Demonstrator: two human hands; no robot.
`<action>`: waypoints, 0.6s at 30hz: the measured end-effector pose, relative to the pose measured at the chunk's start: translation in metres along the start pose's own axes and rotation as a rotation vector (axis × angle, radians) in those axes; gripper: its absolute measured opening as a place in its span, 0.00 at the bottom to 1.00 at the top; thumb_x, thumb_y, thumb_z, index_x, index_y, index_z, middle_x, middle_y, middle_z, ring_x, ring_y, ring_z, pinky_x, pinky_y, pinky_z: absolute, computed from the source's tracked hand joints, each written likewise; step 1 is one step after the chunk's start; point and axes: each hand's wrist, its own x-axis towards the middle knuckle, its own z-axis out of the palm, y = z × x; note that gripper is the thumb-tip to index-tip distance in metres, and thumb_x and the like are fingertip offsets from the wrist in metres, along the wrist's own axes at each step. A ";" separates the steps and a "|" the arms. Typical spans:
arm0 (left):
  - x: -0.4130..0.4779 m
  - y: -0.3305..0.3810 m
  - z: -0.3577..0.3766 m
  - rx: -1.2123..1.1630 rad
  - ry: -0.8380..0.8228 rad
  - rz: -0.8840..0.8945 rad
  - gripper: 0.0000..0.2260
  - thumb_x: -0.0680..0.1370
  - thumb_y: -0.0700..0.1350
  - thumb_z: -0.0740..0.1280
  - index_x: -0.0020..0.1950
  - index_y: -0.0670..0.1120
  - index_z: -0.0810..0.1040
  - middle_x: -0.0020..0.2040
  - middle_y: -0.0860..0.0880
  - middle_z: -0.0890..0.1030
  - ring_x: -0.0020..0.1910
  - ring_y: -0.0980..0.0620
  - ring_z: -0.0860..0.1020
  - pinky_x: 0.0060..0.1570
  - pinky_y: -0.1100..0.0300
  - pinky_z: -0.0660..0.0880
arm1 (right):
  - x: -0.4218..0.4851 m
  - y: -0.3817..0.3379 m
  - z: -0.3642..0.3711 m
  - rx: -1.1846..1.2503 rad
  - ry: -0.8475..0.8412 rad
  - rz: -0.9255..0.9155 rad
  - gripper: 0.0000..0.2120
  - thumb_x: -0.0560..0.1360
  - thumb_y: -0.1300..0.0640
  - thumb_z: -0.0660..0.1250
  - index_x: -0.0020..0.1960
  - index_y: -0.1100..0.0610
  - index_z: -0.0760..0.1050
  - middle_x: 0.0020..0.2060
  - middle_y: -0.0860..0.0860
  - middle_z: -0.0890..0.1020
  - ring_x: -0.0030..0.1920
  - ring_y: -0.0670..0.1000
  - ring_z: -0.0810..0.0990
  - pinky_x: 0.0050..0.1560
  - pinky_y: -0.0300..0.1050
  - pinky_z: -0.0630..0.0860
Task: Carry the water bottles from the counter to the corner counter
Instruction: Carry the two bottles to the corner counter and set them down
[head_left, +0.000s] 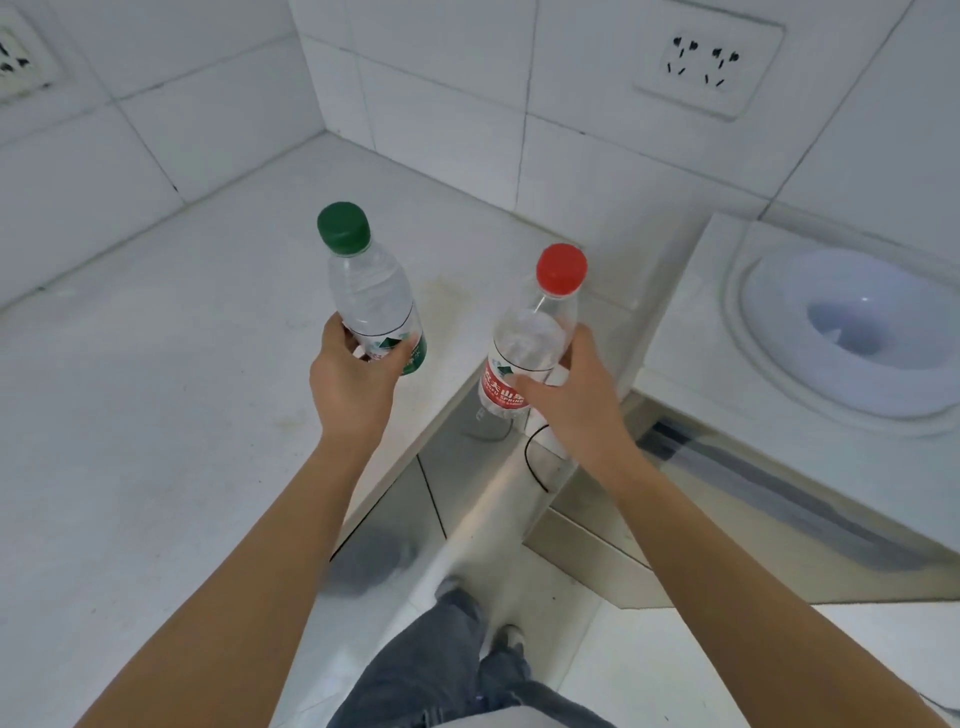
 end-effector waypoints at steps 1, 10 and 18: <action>0.006 0.000 0.000 0.008 0.015 -0.006 0.27 0.68 0.50 0.75 0.64 0.46 0.72 0.52 0.55 0.77 0.50 0.57 0.76 0.47 0.65 0.71 | 0.008 -0.002 0.003 -0.008 -0.006 0.000 0.28 0.66 0.56 0.73 0.61 0.51 0.63 0.49 0.39 0.75 0.47 0.36 0.74 0.37 0.24 0.71; 0.084 -0.010 0.011 0.033 0.089 -0.040 0.25 0.68 0.49 0.75 0.62 0.46 0.72 0.48 0.56 0.76 0.45 0.57 0.76 0.39 0.70 0.69 | 0.095 -0.013 0.038 -0.021 -0.028 -0.006 0.30 0.66 0.56 0.73 0.64 0.52 0.62 0.51 0.44 0.73 0.48 0.43 0.73 0.38 0.26 0.68; 0.151 -0.011 0.030 0.056 0.069 -0.068 0.25 0.68 0.50 0.75 0.63 0.46 0.72 0.48 0.57 0.76 0.44 0.58 0.75 0.38 0.73 0.67 | 0.165 -0.021 0.061 -0.042 -0.008 0.010 0.29 0.67 0.55 0.73 0.63 0.52 0.62 0.52 0.46 0.72 0.52 0.47 0.73 0.40 0.29 0.66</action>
